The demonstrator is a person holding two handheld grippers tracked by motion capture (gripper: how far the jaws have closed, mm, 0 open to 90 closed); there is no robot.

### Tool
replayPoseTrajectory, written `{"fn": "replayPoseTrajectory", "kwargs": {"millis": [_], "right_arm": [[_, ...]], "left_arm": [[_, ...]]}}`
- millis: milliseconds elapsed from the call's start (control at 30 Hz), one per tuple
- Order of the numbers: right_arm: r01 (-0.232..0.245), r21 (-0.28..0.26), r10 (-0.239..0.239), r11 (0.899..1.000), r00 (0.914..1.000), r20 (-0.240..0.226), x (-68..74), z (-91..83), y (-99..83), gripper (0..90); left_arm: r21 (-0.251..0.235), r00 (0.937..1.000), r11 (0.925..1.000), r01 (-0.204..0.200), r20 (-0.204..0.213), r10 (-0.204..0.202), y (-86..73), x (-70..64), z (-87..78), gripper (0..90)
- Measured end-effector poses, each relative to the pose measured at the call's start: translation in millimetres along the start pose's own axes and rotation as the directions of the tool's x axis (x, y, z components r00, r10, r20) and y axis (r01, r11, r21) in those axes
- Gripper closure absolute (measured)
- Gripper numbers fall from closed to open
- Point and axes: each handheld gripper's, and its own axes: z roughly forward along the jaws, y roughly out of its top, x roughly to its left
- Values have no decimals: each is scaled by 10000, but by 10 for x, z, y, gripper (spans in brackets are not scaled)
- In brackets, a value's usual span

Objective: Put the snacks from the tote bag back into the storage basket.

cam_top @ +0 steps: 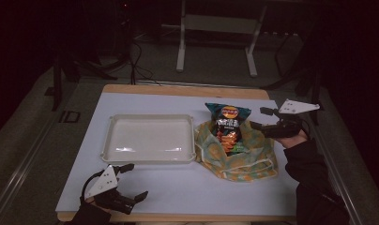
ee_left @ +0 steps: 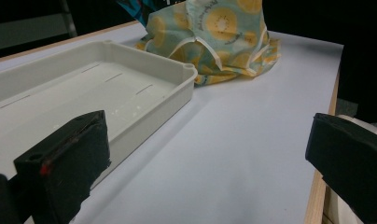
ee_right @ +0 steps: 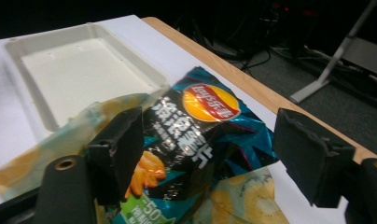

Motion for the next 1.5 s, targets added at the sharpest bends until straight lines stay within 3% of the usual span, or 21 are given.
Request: {"fn": "replayPoseTrajectory", "kwargs": {"millis": [500,833,1133,1333,1500], "right_arm": [[-634,693,604,9956,9972,450,-343,355,-192,360],[-1061,1095,980,9883,9922,765,-512,572,-334,366],[-1487,1399,1466,9789,9889,250,-597,751,-428,371],[-1487,1636,1492,9752,9888,92,-615,871,-447,402],[-1303,1728,1327,9763,9912,-25,-601,933,-430,542]], "left_arm": [[97,10000,9999,-51,55,50,-4,-1,8,3],[112,10000,9999,-62,55,62,-9,-2,6,3],[52,9999,9999,-107,60,107,4,-26,5,3],[70,10000,9999,-82,50,82,0,-21,6,3],[79,9999,9999,-96,58,95,-2,-23,6,3]]}}
